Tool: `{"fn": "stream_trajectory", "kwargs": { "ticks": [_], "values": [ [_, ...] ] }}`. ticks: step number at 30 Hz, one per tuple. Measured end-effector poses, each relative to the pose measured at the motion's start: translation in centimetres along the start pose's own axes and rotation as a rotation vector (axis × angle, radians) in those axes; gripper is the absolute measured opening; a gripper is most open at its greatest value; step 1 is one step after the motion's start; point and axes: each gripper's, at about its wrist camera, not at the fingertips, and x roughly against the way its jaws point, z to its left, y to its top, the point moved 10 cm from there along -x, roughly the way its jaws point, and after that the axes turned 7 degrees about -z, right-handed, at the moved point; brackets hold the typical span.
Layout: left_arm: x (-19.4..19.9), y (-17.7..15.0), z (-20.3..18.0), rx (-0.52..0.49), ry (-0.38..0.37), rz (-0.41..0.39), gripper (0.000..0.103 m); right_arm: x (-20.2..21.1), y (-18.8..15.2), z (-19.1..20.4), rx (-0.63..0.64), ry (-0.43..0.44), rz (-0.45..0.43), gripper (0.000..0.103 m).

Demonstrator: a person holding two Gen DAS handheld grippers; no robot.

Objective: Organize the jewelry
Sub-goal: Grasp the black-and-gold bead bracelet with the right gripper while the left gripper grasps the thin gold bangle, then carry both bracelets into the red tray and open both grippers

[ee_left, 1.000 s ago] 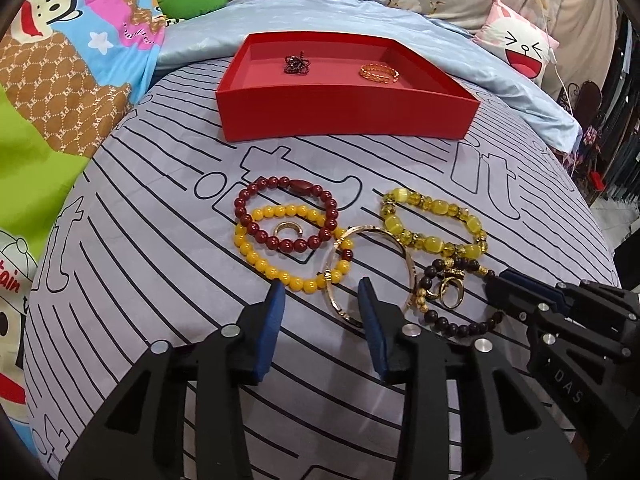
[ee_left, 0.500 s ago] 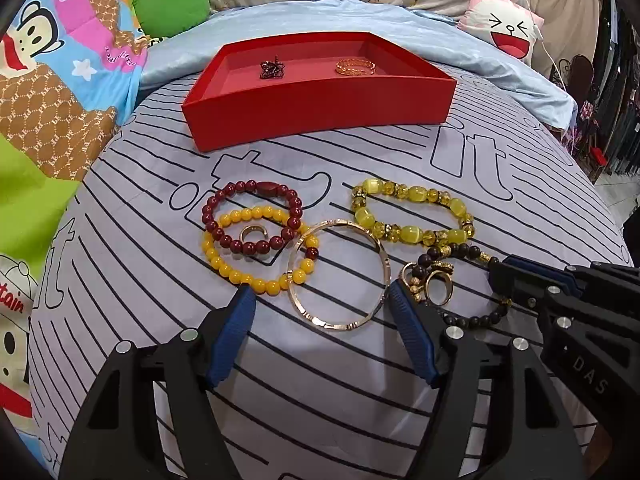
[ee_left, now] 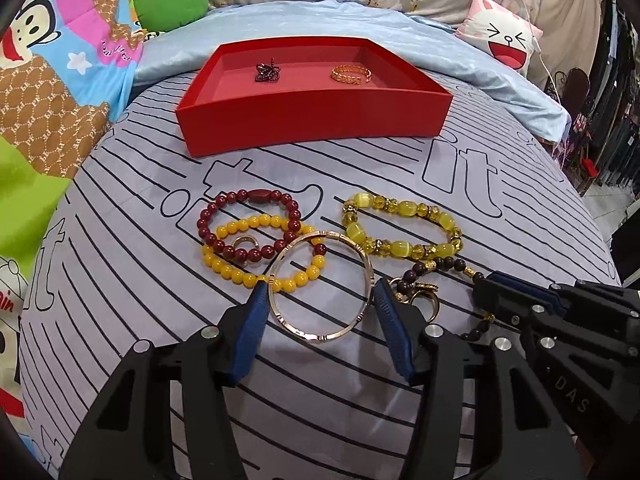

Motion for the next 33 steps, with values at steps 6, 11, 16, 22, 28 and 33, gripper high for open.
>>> {"fn": "stream_trajectory", "kwargs": {
  "ticks": [6, 11, 16, 22, 28, 33],
  "values": [
    [1.4, 0.8, 0.6, 0.031, -0.015, -0.017, 0.051, 1.2, 1.0, 1.0, 0.012, 0.02, -0.031, 0.007],
    [2.9, 1.9, 1.1, 0.047, -0.017, -0.039, 0.051, 2.6, 2.5, 2.1, 0.03, 0.04, -0.069, 0.007],
    [4.3, 2.8, 1.7, 0.059, -0.017, -0.061, 0.051, 3.8, 4.1, 3.1, 0.036, 0.065, -0.101, 0.007],
    [5.3, 4.0, 2.5, 0.076, -0.017, -0.083, 0.051, 5.1, 6.2, 4.1, 0.049, 0.084, -0.141, 0.007],
    [5.0, 6.7, 3.6, 0.08, -0.016, -0.095, 0.051, 5.3, 10.1, 4.6, 0.043, 0.122, -0.171, 0.007],
    [3.8, 11.0, 4.9, 0.085, -0.028, -0.126, 0.051, 4.3, 15.1, 5.3, 0.064, 0.143, -0.2, 0.007]
  ]
}}
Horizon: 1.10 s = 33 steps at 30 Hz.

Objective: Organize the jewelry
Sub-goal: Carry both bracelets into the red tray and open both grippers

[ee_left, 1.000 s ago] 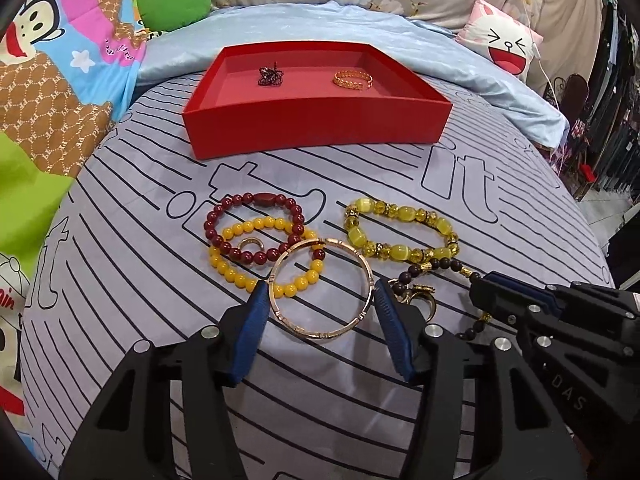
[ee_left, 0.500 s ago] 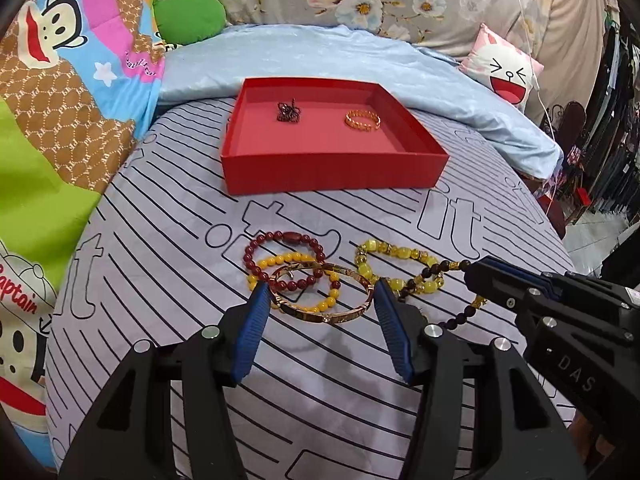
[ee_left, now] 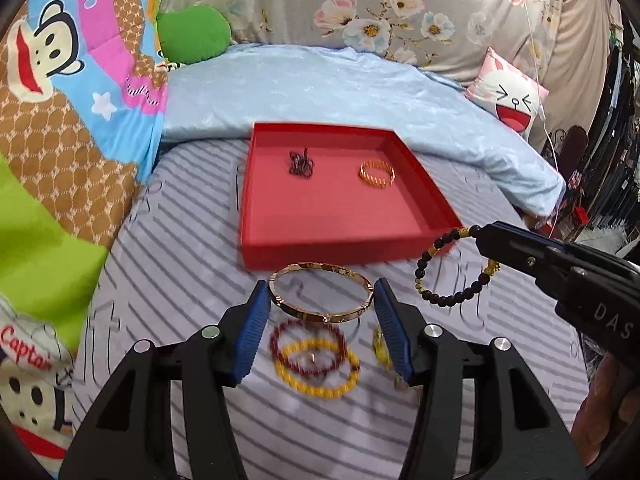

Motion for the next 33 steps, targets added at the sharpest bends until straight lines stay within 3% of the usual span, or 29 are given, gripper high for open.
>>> {"fn": "stream_trajectory", "kwargs": {
  "ticks": [7, 12, 19, 28, 29, 31, 33],
  "values": [
    [-4.5, 7.4, 1.1, -0.014, -0.002, -0.055, 0.051, -5.7, 7.6, -0.5, -0.032, 0.039, -0.026, 0.007],
    [-9.3, 9.8, 1.0, -0.03, -0.036, -0.037, 0.051, -10.6, 8.6, -2.3, -0.088, 0.04, 0.011, 0.007],
    [-16.4, 7.7, 1.7, -0.019, -0.035, 0.075, 0.051, -17.4, 4.1, -6.9, -0.151, -0.03, 0.167, 0.008],
    [-19.0, 5.0, 2.1, -0.089, 0.023, 0.12, 0.051, -18.3, 2.4, -9.0, -0.054, -0.152, 0.178, 0.008],
    [-19.0, 4.8, 2.0, -0.103, 0.029, 0.117, 0.051, -18.2, 2.4, -8.9, -0.044, -0.165, 0.172, 0.009],
    [-18.9, 4.7, 2.0, -0.116, 0.044, 0.113, 0.054, -17.9, 2.5, -8.9, -0.035, -0.177, 0.159, 0.021],
    [-18.7, 4.9, 2.3, -0.105, 0.057, 0.101, 0.064, -17.4, 2.7, -8.8, -0.036, -0.177, 0.146, 0.028]
  ]
}}
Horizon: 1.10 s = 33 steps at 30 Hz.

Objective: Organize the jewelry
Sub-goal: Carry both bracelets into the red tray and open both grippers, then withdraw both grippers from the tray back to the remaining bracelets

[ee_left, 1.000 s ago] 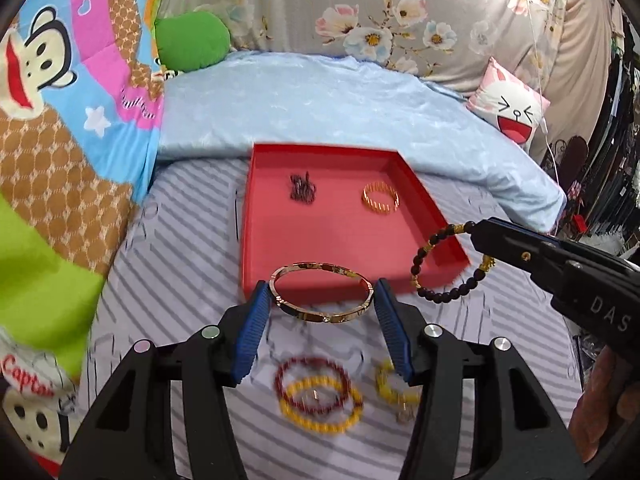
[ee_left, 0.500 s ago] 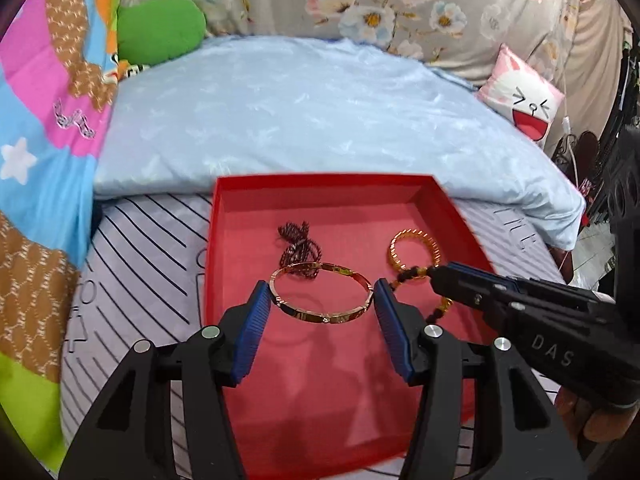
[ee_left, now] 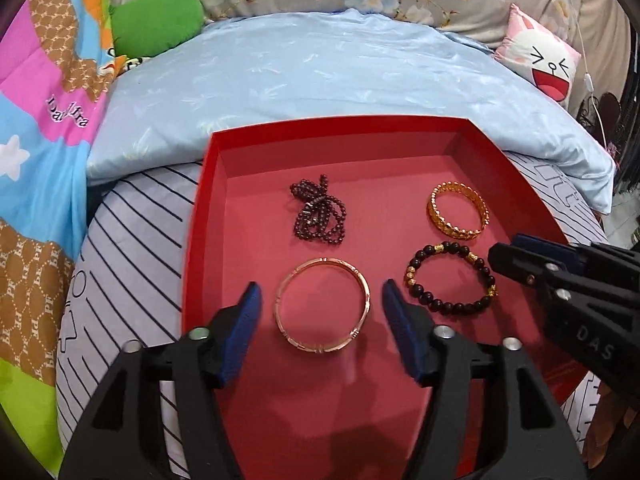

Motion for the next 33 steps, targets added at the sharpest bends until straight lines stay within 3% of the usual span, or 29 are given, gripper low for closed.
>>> {"fn": "stream_trajectory", "kwargs": {
  "ticks": [7, 17, 33],
  "values": [
    [1.8, 0.1, 0.6, 0.042, -0.008, -0.025, 0.067, 2.7, 0.0, 0.4, -0.006, 0.011, -0.04, 0.029],
    [7.3, -0.5, 0.9, 0.056, 0.007, -0.082, 0.067, 8.1, -1.4, 1.3, 0.008, 0.019, -0.094, 0.03],
    [13.4, -6.8, 0.9, 0.078, 0.035, -0.066, 0.067, 13.2, -8.7, 1.4, 0.01, 0.025, -0.069, 0.031]
  ]
}}
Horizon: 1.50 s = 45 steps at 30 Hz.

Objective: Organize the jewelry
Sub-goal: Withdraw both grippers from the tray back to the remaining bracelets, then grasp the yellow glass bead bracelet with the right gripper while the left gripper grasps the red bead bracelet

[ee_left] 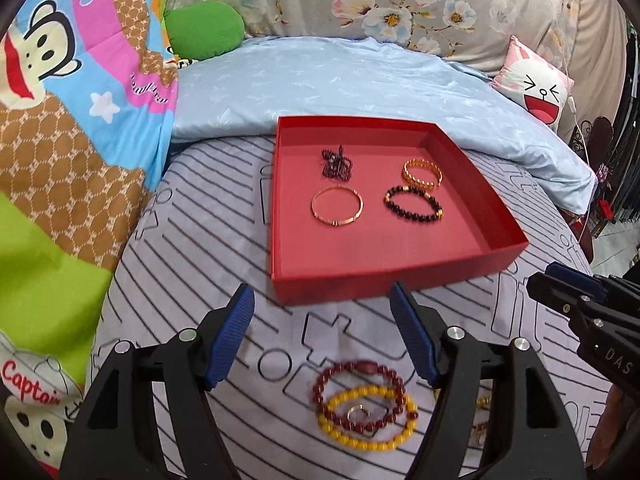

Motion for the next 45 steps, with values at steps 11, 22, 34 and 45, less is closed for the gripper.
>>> {"fn": "stream_trajectory", "kwargs": {
  "ticks": [11, 22, 34, 45],
  "values": [
    [1.7, -5.1, 0.3, 0.038, 0.021, 0.043, 0.067, 0.3, -6.1, -0.4, 0.0, -0.01, 0.075, 0.031],
    [2.2, -8.2, 0.2, 0.063, 0.022, 0.08, 0.068, -0.2, -8.5, 0.0, 0.0, -0.005, 0.109, 0.031],
    [1.5, -8.9, 1.3, 0.097, 0.036, 0.102, 0.068, -2.2, -8.5, 0.0, 0.024, -0.028, 0.114, 0.029],
    [0.4, -8.5, 1.9, 0.109, 0.042, 0.106, 0.068, -2.3, -8.4, -0.6, 0.036, -0.052, 0.106, 0.01]
  ]
}}
